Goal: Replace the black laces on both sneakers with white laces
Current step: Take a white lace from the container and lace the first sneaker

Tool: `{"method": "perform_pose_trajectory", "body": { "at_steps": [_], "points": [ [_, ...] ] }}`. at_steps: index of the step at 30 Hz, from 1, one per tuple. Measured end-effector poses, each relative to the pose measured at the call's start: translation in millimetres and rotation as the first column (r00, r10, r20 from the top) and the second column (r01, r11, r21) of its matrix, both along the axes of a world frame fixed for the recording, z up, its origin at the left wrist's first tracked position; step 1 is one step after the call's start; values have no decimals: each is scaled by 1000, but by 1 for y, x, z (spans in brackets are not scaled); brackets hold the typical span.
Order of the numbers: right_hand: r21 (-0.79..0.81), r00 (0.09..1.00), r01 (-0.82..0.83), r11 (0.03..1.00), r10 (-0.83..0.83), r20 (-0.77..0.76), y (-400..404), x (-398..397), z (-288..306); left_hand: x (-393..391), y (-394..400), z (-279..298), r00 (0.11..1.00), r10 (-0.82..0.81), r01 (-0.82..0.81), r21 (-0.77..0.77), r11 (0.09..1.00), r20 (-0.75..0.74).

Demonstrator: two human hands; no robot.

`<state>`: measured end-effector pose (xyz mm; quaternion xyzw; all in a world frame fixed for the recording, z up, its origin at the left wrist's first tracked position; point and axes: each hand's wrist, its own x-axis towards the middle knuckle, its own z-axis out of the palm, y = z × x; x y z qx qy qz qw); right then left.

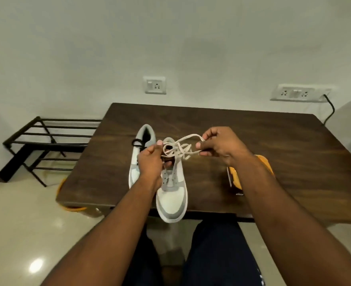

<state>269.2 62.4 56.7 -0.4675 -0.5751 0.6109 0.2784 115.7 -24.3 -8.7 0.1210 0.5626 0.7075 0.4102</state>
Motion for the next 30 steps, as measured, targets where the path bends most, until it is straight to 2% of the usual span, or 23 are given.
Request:
{"method": "perform_pose_trajectory", "body": {
  "at_steps": [4, 7, 9, 10, 11, 12, 13, 14, 15, 16, 17, 19, 20, 21, 22, 23, 24, 26, 30],
  "points": [
    [-162, 972, 115, 980, -145, -186, -16, -16, -28, -54, -30, -26, 937, 302, -283, -123, 951, 178],
    [-299, 902, 242, 923, -327, -281, -25, -20, -56, -78, -47, -52, 884, 412, -373, -200, 906, 220],
    [-357, 863, 304, 883, -414, -290, -30, -21, -71, -89, -56, -65, 928, 368, -344, -265, 901, 48],
    [-360, 858, 331, 872, -437, -271, -32, -21, -77, -92, -60, -68, 953, 286, -304, -325, 896, -103],
    [-351, 860, 349, 869, -446, -249, -35, -20, -83, -96, -63, -72, 947, 134, -252, -417, 873, -291],
    [-335, 867, 358, 872, -443, -227, -37, -20, -88, -99, -66, -73, 878, -101, -199, -548, 813, -469],
    [-314, 880, 353, 881, -427, -208, -40, -20, -92, -100, -69, -71, 719, -361, -202, -676, 709, -594],
    [-287, 896, 340, 896, -401, -192, -43, -21, -96, -98, -72, -69, 519, -568, -264, -752, 604, -638],
    [-259, 913, 320, 911, -370, -172, -46, -22, -100, -94, -74, -65, 351, -690, -339, -773, 536, -633],
    [-237, 927, 304, 923, -344, -150, -50, -22, -105, -89, -75, -64, 252, -743, -392, -768, 507, -620],
    [-221, 937, 292, 931, -324, -128, -53, -21, -109, -84, -76, -63, 207, -763, -427, -758, 493, -613],
    [-199, 949, 285, 938, -305, -77, -58, -19, -119, -79, -77, -66, 214, -771, -458, -759, 463, -600],
    [-193, 951, 289, 938, -304, -53, -59, -17, -124, -76, -77, -66, 220, -758, -472, -747, 469, -615],
    [-188, 952, 293, 937, -304, -33, -60, -15, -128, -72, -78, -67, 196, -728, -468, -715, 520, -657],
    [-183, 951, 299, 936, -308, -18, -61, -13, -134, -64, -76, -70, 149, -673, -418, -663, 621, -725],
    [-174, 950, 307, 936, -313, -11, -62, -12, -138, -53, -73, -72, 97, -600, -312, -597, 739, -794],
    [-160, 947, 316, 935, -322, -10, -62, -12, -142, -39, -69, -76, 58, -544, -171, -546, 820, -837],
    [-123, 943, 329, 936, -333, -10, -63, -15, -149, -13, -61, -85, 43, -518, -11, -519, 855, -854],
    [-78, 967, 254, 964, -252, 25, -60, -17, -165, 4, -49, -108, 159, -556, -48, -569, 821, -816]
  ]
}}
